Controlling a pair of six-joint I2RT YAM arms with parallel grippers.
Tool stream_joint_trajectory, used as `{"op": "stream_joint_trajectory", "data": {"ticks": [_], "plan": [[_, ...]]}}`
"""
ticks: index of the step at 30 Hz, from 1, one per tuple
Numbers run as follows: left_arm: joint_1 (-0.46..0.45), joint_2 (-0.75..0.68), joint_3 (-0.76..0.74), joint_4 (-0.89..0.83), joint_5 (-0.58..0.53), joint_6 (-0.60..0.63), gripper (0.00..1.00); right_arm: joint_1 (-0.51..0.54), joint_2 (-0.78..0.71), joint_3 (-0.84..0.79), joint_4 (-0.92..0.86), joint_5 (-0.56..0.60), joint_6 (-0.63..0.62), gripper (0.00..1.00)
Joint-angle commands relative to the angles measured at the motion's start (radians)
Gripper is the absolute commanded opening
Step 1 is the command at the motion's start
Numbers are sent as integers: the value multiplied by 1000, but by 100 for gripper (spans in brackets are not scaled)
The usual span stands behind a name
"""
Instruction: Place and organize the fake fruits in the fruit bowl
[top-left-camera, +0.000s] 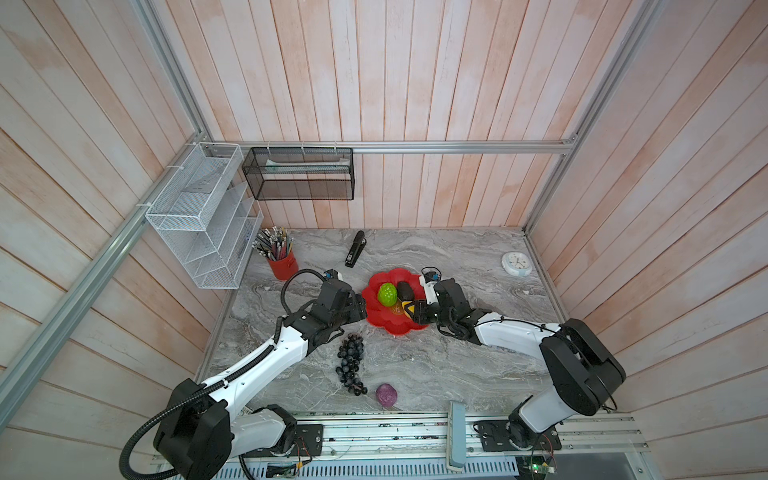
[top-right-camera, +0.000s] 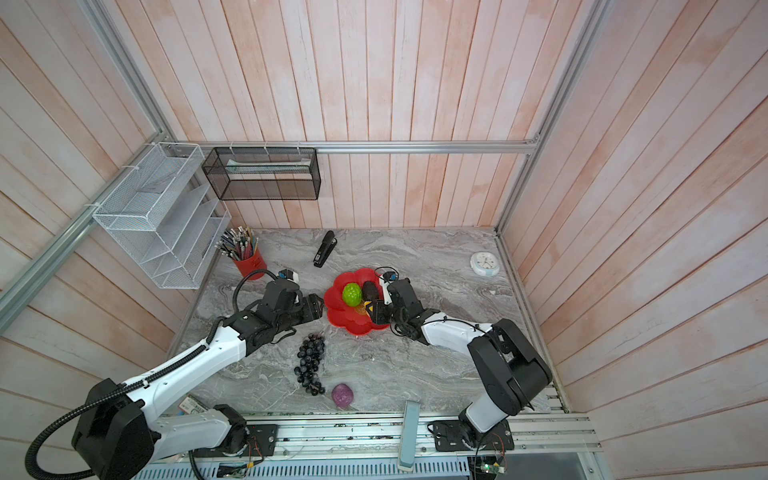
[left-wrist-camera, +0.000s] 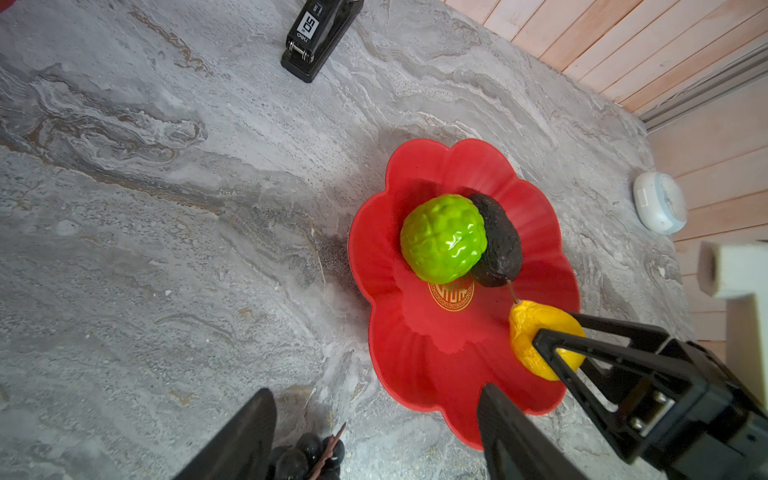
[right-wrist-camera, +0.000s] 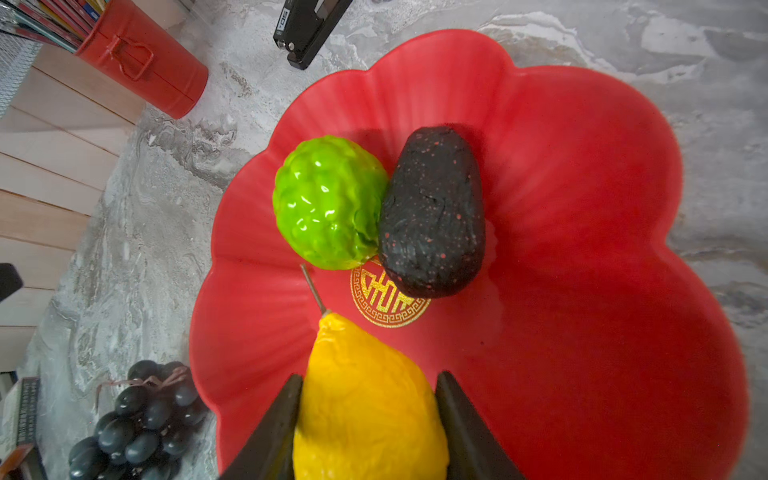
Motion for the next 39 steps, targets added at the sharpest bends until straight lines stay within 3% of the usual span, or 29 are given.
{"op": "stream_joint_trajectory", "data": {"ticks": [1, 18, 29, 34, 39], "plan": [[5, -15, -18, -14, -11, -13, 79, -6, 33, 2, 54, -32, 20, 36], [12, 6, 7, -15, -8, 12, 79, -11, 116, 5, 92, -26, 62, 44], [15, 1, 13, -38, 11, 20, 79, -11, 80, -6, 73, 5, 44, 66], [14, -9, 22, -86, 64, 35, 79, -10, 19, 5, 18, 42, 7, 68], [11, -17, 38, -158, 220, 63, 78, -10, -53, 18, -31, 61, -45, 69]]}}
